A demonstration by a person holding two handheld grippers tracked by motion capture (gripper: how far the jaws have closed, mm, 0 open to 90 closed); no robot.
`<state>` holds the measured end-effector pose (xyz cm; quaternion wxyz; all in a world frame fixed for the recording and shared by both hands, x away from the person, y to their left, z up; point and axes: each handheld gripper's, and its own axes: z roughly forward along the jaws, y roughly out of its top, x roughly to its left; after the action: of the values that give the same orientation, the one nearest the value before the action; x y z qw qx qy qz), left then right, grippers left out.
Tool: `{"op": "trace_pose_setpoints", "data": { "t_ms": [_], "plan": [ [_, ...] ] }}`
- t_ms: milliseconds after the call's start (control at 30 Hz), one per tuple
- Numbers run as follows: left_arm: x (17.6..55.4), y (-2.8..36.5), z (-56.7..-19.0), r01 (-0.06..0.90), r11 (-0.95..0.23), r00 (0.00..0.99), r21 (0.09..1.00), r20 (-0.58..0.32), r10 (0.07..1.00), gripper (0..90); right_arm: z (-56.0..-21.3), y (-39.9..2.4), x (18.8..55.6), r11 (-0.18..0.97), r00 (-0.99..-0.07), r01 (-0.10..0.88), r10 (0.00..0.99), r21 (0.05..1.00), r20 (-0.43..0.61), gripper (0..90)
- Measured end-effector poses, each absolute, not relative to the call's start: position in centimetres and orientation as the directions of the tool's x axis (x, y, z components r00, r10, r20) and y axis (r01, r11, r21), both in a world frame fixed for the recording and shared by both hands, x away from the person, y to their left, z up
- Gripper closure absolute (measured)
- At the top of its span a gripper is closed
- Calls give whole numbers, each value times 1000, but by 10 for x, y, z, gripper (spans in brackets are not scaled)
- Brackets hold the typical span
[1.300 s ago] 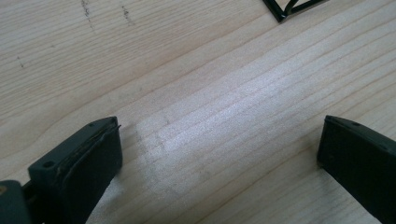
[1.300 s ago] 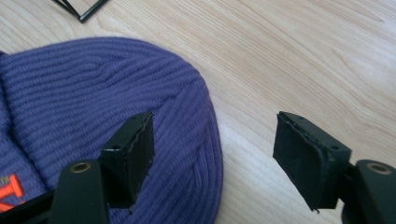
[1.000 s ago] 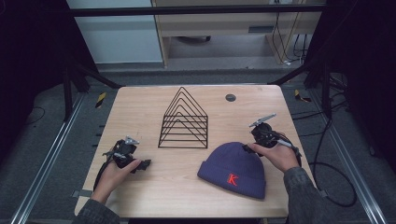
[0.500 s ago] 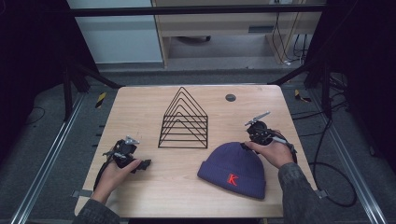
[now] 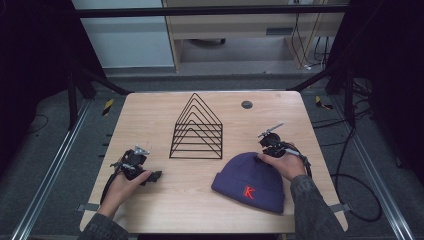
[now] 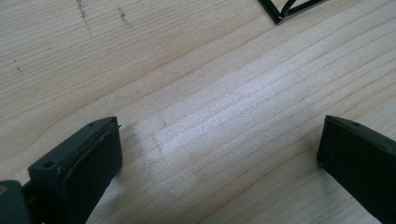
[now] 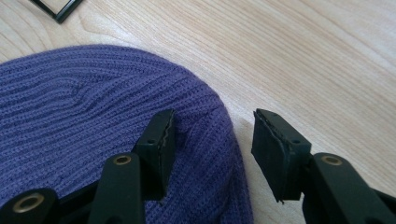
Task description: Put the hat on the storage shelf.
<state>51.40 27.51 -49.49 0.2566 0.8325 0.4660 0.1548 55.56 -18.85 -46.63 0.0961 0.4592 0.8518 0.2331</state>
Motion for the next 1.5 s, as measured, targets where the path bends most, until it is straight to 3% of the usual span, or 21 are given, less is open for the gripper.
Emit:
{"op": "trace_pose_setpoints", "data": {
  "t_ms": [133, 567, 1033, 1500],
  "plan": [
    [514, 275, -495, 696, -435, 518, 572, 19, 855, 0, -470, -189, 556, 461, -557, 746, 828, 481, 71, 528],
    [514, 275, -495, 694, -437, 521, 572, 20, 853, 0, -468, -190, 551, 480, -590, 727, 802, 491, 89, 800],
    [515, 277, -496, 668, -447, 548, 595, 13, 836, 0, -421, -196, 517, 477, -645, 608, 762, 635, 46, 811],
    [514, 277, -496, 672, -443, 543, 593, 13, 840, 0, -395, -189, 506, 489, -677, 554, 736, 674, 23, 812]
  ]
}}
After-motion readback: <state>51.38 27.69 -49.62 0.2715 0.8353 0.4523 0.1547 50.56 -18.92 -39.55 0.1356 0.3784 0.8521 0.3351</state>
